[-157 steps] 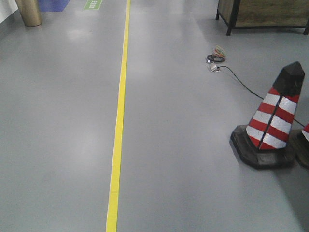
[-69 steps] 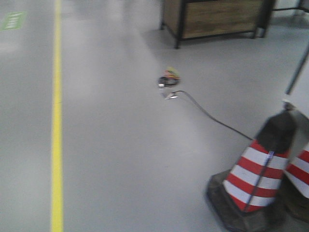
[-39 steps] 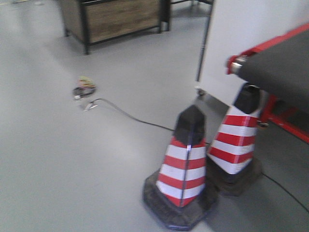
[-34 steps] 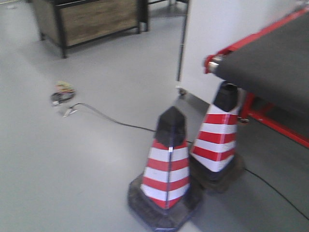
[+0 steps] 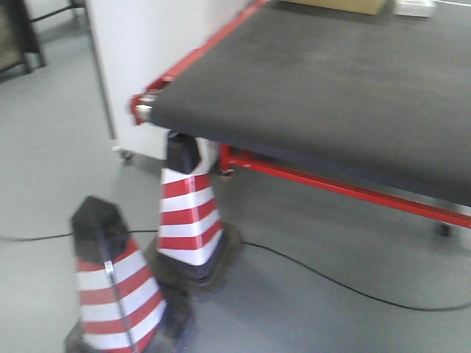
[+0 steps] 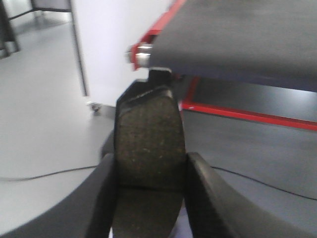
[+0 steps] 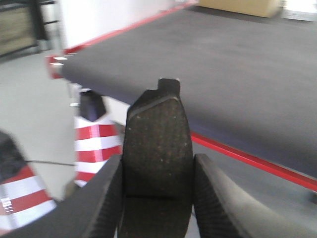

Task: Move and align brake pads A on conveyor
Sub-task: 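Turn the base past the cones to face the black conveyor belt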

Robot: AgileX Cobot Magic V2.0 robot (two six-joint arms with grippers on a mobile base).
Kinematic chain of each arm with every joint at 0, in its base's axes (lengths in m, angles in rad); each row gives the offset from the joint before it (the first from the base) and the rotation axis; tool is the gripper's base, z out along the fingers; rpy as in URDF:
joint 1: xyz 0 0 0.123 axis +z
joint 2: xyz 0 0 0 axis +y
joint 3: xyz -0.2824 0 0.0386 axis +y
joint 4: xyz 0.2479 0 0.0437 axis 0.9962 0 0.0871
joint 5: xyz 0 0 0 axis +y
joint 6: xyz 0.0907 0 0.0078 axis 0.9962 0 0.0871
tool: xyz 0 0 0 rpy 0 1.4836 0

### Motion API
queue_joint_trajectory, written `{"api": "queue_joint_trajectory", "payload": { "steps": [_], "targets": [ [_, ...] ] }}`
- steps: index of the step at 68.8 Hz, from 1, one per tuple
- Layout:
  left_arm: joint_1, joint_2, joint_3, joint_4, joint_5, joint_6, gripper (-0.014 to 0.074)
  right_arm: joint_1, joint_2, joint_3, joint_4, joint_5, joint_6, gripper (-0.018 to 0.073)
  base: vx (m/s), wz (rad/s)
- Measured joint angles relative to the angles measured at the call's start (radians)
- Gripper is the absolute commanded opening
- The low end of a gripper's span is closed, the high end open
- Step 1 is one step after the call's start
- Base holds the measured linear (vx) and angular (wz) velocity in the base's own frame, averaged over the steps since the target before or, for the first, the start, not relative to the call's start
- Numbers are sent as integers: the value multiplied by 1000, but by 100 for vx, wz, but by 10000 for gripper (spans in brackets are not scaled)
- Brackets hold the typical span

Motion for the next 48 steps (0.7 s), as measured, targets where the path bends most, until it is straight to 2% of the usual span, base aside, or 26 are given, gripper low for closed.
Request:
{"api": "queue_joint_trajectory", "payload": {
  "steps": [27, 48],
  "targets": [
    [0, 0, 0, 0, 0, 0, -6, 0, 0, 0, 0, 0, 0, -7, 8, -79],
    [0, 0, 0, -1, 0, 0, -6, 0, 0, 0, -1, 1, 0, -7, 6, -22]
  ]
}}
